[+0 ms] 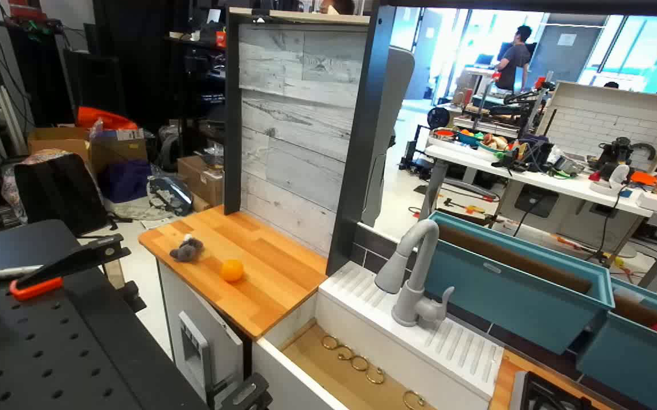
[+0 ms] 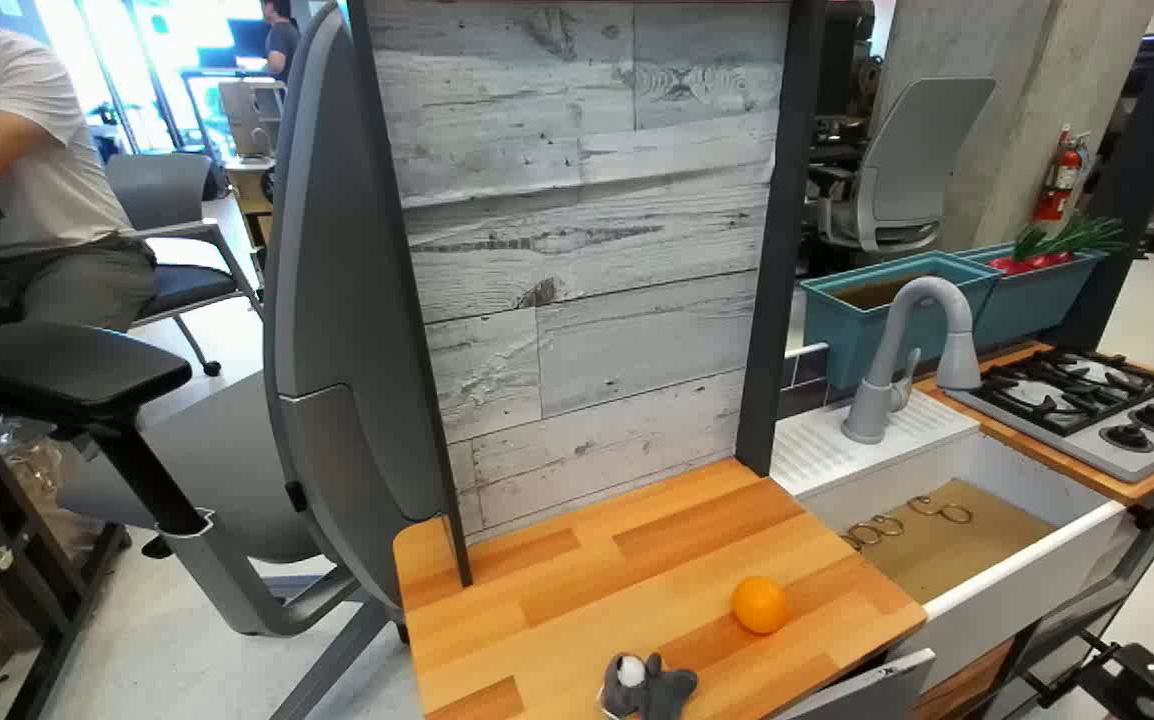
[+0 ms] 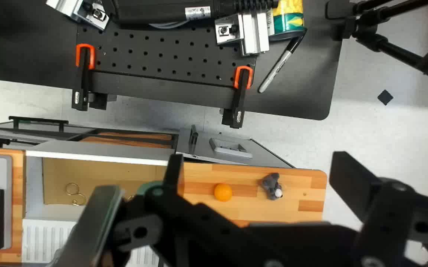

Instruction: Move the faucet to the left

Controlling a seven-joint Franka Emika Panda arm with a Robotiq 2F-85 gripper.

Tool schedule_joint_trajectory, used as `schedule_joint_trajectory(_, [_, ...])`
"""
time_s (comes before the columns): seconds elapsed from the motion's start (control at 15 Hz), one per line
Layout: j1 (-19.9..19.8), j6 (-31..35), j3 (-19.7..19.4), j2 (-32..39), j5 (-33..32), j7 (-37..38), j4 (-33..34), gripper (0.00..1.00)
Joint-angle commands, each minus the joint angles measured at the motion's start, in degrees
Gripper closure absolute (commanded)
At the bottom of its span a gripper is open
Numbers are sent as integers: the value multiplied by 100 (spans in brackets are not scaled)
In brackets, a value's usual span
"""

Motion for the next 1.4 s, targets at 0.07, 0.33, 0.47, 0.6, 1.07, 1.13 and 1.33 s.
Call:
schedule_joint_trajectory(0.07, [-37,-8,34,0,12,-11,17,0])
schedule_joint_trajectory(0.33, [-37,-8,34,0,12,-11,19,0])
schedule_joint_trajectory(0.47, [-37,-8,34,0,12,-11,19,0])
schedule_joint_trajectory(0.6, [-37,-8,34,0,12,-11,19,0])
schedule_joint_trajectory(1.07, [-170,414,43,532,-247,104,34,0])
schedule_joint_trajectory(1.13, [-210,558,44,688,-335,145,37,0])
schedule_joint_trajectory(1.33, [-375,1116,-5,1405,-646,334,169,0])
